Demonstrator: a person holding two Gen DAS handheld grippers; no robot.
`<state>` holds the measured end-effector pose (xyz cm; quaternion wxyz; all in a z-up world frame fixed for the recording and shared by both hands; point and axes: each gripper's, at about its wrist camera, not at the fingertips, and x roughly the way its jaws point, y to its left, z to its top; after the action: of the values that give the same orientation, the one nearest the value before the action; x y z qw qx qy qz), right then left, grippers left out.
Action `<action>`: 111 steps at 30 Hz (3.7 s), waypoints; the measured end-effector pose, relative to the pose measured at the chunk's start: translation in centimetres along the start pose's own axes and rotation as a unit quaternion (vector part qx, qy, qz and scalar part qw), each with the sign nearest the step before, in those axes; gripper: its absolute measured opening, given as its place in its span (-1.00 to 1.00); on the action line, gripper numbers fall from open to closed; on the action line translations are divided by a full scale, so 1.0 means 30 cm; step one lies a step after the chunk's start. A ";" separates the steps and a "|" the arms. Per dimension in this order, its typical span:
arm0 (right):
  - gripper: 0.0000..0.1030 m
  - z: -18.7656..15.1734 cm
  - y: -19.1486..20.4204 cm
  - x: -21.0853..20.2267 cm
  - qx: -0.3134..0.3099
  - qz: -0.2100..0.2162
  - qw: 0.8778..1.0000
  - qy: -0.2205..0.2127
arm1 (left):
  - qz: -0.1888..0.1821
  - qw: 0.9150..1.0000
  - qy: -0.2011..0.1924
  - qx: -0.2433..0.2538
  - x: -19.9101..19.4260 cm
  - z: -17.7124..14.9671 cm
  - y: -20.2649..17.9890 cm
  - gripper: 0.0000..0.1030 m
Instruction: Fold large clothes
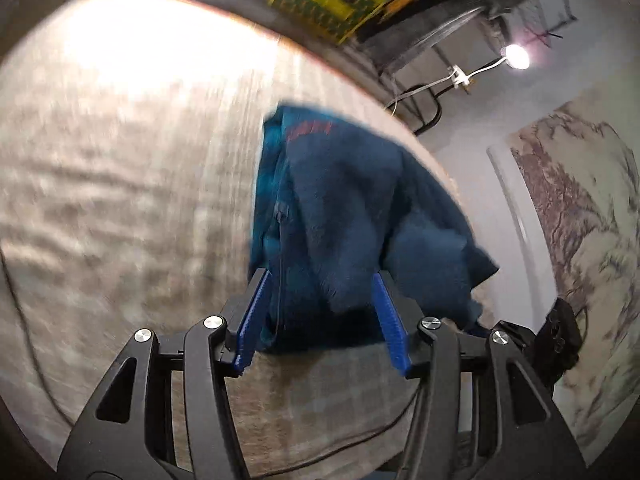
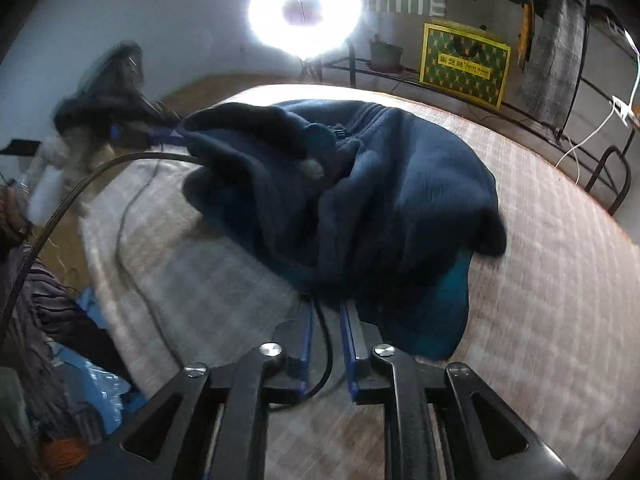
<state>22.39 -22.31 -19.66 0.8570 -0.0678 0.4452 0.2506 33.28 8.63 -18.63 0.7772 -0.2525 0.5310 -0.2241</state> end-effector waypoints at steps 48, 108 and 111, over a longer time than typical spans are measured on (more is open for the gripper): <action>-0.84 -0.017 -0.397 0.033 0.314 0.073 0.946 0.015 | 0.066 0.996 0.036 0.054 0.042 -0.068 0.021 -0.86; 0.26 0.099 -0.011 -1.053 0.117 -0.131 0.946 -0.272 | 0.135 0.912 -0.229 0.312 -0.673 -0.372 -0.769 -0.23; 0.24 0.130 -0.054 -0.906 0.127 -0.111 0.953 -0.250 | 0.109 0.932 -0.195 0.285 -0.532 -0.289 -0.703 -0.23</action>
<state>13.04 -32.43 4.14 0.9649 0.0573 0.2343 0.1041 18.11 0.84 3.35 0.9243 0.0003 0.3070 -0.2266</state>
